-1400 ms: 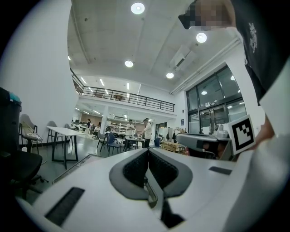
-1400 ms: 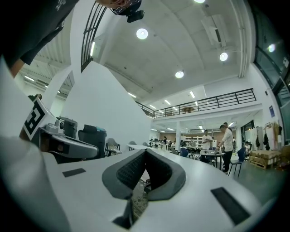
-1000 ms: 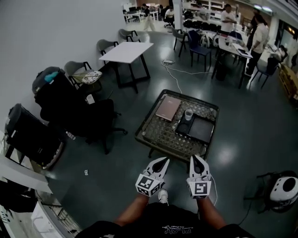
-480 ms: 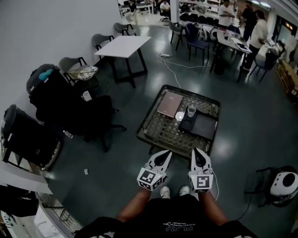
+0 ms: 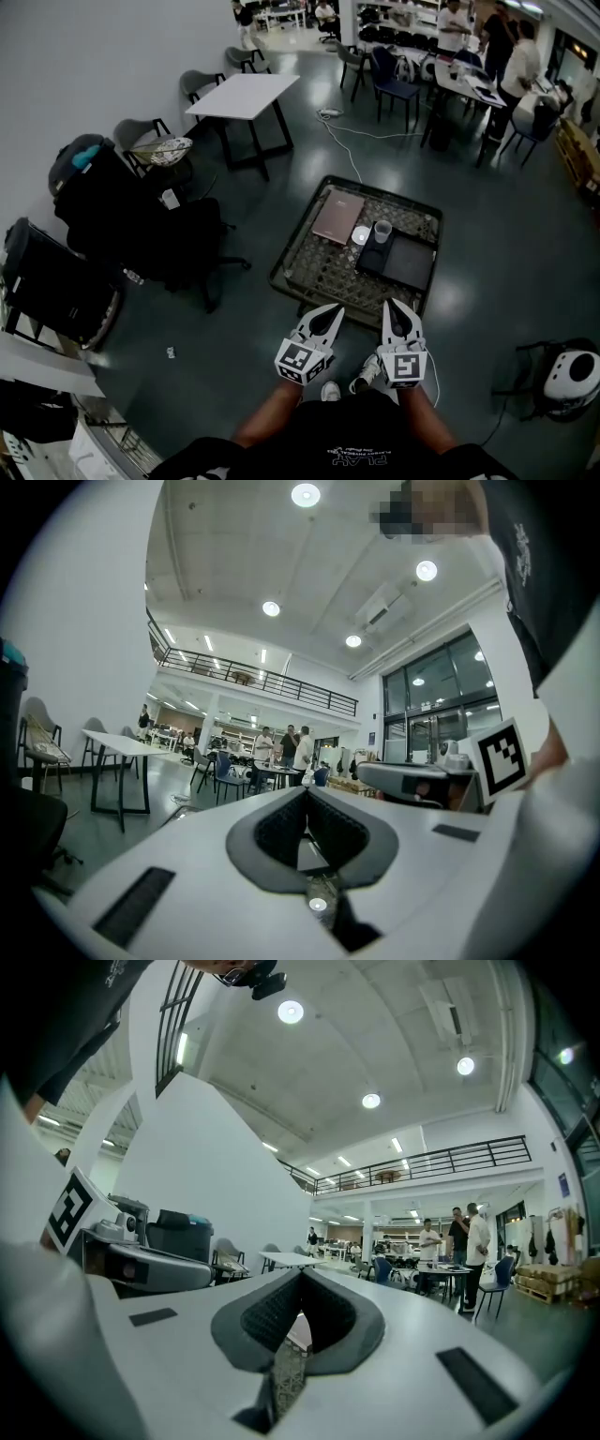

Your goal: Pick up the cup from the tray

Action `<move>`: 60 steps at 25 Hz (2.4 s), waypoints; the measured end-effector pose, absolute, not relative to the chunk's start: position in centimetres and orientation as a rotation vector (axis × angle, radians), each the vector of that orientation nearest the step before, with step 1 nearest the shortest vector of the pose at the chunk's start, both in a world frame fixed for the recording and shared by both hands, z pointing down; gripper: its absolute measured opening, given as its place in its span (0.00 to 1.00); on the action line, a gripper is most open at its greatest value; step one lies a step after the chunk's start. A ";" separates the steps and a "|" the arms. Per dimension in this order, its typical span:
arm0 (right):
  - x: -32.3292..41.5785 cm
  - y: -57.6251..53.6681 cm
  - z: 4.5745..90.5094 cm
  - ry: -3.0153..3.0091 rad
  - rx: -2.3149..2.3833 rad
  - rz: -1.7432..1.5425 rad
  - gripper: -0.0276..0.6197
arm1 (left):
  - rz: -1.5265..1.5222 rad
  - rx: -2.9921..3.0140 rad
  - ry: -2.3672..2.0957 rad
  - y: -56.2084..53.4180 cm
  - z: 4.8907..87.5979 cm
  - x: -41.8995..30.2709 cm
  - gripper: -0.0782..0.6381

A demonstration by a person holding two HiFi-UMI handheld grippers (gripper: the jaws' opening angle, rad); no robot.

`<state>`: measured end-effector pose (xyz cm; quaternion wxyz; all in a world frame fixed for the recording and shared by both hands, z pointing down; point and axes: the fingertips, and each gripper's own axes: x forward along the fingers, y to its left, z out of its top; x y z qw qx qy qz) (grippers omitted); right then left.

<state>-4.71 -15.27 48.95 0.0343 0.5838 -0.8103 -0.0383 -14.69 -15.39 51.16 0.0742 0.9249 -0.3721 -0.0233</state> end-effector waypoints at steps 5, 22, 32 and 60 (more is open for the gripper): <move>-2.9 -17.9 48.6 -2.504 1.817 -0.111 0.05 | -0.063 2.772 -1.110 -18.1 51.0 -13.4 0.12; 2.6 -26.5 50.9 -2.505 1.776 -0.022 0.05 | 0.021 2.729 -1.128 -27.0 53.1 -7.7 0.12; 6.2 -30.2 51.3 -2.531 1.740 -0.024 0.05 | 0.057 2.724 -1.144 -30.2 53.8 -3.9 0.12; 10.3 -37.4 56.4 -2.503 1.688 0.041 0.05 | 0.126 2.644 -1.246 -38.9 60.0 -1.2 0.12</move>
